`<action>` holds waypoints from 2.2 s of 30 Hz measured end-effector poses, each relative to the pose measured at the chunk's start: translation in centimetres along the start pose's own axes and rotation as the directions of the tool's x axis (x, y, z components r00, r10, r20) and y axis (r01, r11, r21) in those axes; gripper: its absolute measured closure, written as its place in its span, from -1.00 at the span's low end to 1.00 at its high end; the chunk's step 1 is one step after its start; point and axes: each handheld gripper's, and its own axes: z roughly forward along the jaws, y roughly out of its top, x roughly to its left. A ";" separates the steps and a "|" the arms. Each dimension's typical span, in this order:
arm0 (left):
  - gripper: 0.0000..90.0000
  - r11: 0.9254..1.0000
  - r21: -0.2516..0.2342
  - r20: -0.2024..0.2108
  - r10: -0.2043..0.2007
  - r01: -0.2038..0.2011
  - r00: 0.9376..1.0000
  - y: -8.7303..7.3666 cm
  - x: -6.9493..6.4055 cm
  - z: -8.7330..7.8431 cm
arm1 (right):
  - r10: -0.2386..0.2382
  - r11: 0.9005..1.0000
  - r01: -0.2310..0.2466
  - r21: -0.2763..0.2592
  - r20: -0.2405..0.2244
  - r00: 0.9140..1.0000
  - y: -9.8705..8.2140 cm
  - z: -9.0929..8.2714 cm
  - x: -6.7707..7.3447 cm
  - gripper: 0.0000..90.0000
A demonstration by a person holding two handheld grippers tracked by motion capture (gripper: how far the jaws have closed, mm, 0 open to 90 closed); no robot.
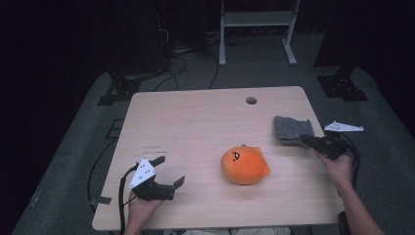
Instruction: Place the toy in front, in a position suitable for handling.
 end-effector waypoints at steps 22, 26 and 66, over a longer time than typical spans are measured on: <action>-0.94 1.000 0.004 0.006 0.004 -0.004 1.000 0.0 -0.1 0.2 | -0.115 0.973 0.065 -0.223 -0.220 0.969 3.5 -7.1 8.4 0.94; -0.94 1.000 0.003 0.007 0.004 -0.004 1.000 0.0 -0.2 0.3 | -0.162 0.964 0.096 -0.249 -0.260 0.952 4.4 -7.2 10.4 0.93; -0.94 0.997 -0.039 0.181 0.072 -0.067 0.981 3.5 -3.3 7.2 | -0.319 0.947 0.312 -0.072 -0.316 0.894 1.0 1.5 14.7 0.25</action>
